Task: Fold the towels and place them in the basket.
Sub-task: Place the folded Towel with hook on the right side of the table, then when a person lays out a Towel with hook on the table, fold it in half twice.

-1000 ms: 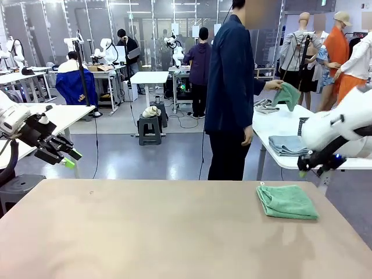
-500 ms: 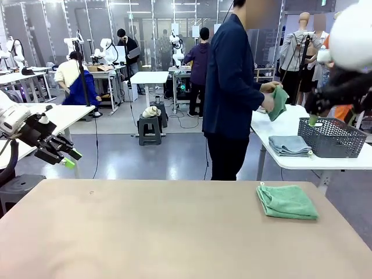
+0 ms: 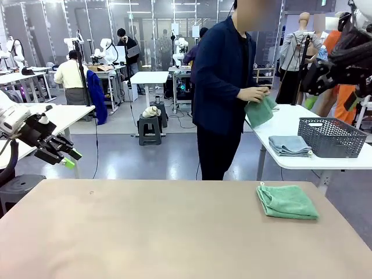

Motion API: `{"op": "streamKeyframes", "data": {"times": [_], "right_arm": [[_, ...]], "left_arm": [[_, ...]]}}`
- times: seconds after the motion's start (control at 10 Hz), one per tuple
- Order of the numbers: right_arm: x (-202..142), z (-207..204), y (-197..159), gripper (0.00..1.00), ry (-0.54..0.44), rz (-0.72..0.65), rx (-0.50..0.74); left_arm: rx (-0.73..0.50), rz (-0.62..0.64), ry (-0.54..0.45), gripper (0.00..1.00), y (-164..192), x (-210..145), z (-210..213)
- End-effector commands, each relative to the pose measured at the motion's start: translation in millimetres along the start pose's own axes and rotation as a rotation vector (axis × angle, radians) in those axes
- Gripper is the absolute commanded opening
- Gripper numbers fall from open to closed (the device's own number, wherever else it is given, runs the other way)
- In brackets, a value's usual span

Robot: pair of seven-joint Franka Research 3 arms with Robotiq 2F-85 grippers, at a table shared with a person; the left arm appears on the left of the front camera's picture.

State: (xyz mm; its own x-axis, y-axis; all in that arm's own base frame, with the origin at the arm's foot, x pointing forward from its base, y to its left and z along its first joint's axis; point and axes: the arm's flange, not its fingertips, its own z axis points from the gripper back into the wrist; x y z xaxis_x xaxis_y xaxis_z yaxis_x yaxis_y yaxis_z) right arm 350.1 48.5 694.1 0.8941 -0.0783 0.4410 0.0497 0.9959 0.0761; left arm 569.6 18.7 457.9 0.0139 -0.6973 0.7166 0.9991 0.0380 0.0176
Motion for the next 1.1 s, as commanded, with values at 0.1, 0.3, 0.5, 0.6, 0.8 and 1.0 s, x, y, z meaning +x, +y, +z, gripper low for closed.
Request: {"op": "streamKeyframes", "data": {"times": [0.1, 0.3, 0.5, 0.6, 0.8, 1.0], "right_arm": [[5.7, 0.0, 2.6, 0.86, -0.001, -0.009, -0.012], [5.7, 0.0, 2.6, 0.86, -0.001, -0.009, -0.012], [5.7, 0.0, 2.6, 0.86, -0.001, -0.009, -0.012], [5.7, 0.0, 2.6, 0.86, -0.001, -0.009, -0.012], [5.7, 0.0, 2.6, 0.86, -0.001, -0.009, -0.012], [5.7, 0.0, 2.6, 0.86, -0.001, -0.009, -0.012]], "left_arm": [[0.006, -0.001, 0.007, 0.64, -0.8, 1.7, 0.7], [0.006, -0.001, 0.007, 0.64, -0.8, 1.7, 0.7], [0.006, -0.001, 0.007, 0.64, -0.8, 1.7, 0.7], [0.006, -0.001, 0.007, 0.64, -0.8, 1.7, 0.7], [0.006, -0.001, 0.007, 0.64, -0.8, 1.7, 0.7], [0.006, -0.001, 0.007, 0.64, -0.8, 1.7, 0.7]]}}
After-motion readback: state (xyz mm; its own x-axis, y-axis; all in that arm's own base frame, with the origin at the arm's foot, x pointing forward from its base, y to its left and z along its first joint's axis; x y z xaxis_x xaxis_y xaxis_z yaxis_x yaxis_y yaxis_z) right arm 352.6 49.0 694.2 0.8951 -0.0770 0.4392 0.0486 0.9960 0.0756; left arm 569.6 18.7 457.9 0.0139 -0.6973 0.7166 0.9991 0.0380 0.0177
